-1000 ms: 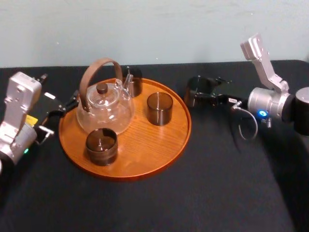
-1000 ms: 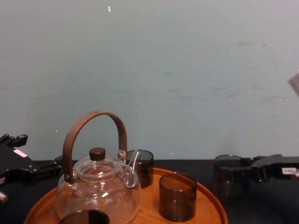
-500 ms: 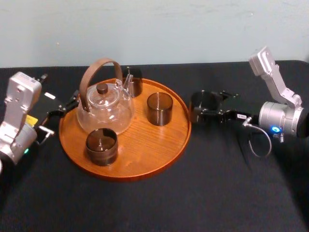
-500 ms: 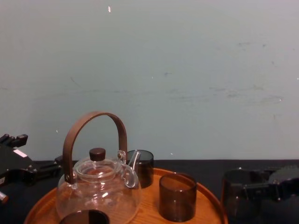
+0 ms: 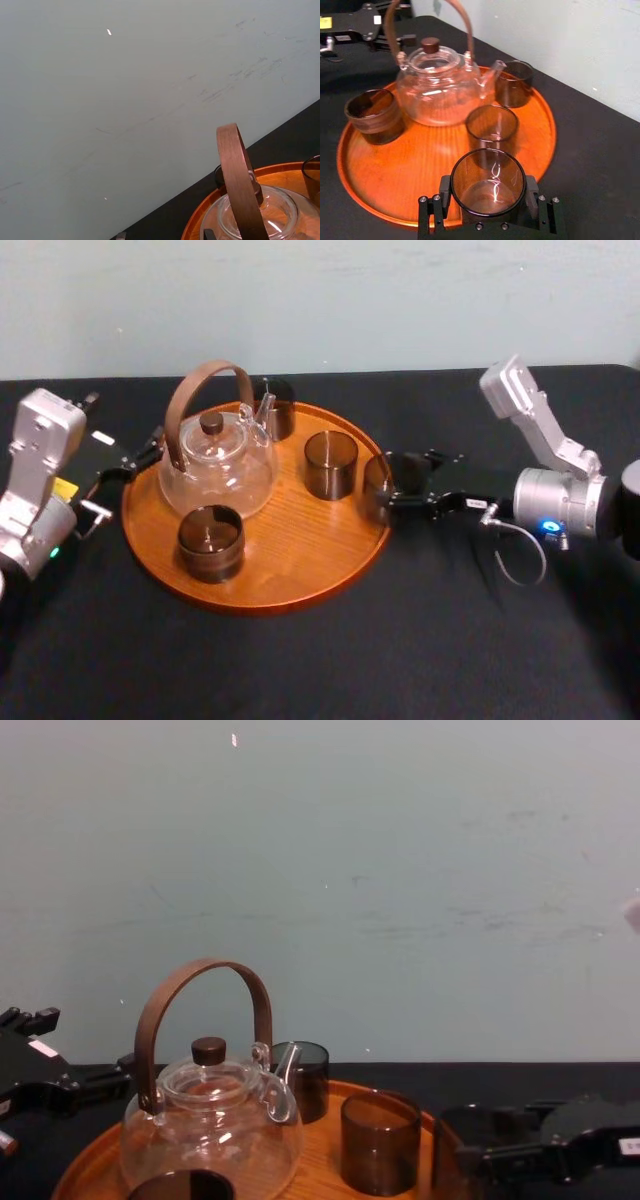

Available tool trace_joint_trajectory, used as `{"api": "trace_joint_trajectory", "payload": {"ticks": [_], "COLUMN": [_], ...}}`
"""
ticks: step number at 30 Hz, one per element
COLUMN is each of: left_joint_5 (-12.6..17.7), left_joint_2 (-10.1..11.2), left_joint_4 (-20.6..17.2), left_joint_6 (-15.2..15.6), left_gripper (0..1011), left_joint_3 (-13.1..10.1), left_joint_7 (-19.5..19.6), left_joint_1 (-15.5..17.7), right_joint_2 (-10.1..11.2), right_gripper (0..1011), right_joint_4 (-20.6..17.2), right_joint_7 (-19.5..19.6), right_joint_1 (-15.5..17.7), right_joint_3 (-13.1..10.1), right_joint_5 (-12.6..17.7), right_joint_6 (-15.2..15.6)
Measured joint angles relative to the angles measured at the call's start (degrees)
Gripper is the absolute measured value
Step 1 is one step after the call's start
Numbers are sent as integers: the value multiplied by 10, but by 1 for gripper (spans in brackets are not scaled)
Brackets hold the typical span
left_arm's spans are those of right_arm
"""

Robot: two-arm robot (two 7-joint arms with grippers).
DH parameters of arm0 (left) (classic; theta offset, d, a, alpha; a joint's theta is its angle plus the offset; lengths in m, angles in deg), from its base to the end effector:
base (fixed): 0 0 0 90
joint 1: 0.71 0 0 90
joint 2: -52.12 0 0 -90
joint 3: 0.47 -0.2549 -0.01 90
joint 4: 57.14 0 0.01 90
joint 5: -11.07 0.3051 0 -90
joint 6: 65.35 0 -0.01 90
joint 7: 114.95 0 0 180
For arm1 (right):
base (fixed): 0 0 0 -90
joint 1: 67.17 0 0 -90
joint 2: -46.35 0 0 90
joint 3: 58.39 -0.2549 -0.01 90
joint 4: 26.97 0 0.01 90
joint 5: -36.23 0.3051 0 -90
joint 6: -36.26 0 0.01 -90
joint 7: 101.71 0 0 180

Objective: Pick up the glass from the table and place it on the tray.

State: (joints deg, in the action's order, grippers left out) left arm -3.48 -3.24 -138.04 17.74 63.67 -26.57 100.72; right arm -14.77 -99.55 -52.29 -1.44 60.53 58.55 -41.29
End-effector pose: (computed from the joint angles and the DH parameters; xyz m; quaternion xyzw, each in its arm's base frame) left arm 0.3489 0.0637 -0.2733 0.1414 -0.1324 0.5799 0.7913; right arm 0.4039 -0.0436 -0.2433 -0.1836 0.0690 -0.2959 0.9349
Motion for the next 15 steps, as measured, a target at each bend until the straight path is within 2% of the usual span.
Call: {"api": "trace_joint_trajectory", "payload": {"ticks": [15], "left_joint_5": [0], "left_joint_2": [0], "left_joint_4": [0], "left_joint_6": [0], "left_gripper": [1001], "left_joint_3": [0], "left_joint_7": [0], "left_joint_1": [0], "right_joint_2": [-25], "right_gripper": [899], "right_joint_4": [7], "right_joint_7": [-9], "right_joint_1": [-31], "right_joint_3": [51], "right_joint_5": [0], "right_joint_6": [1]}}
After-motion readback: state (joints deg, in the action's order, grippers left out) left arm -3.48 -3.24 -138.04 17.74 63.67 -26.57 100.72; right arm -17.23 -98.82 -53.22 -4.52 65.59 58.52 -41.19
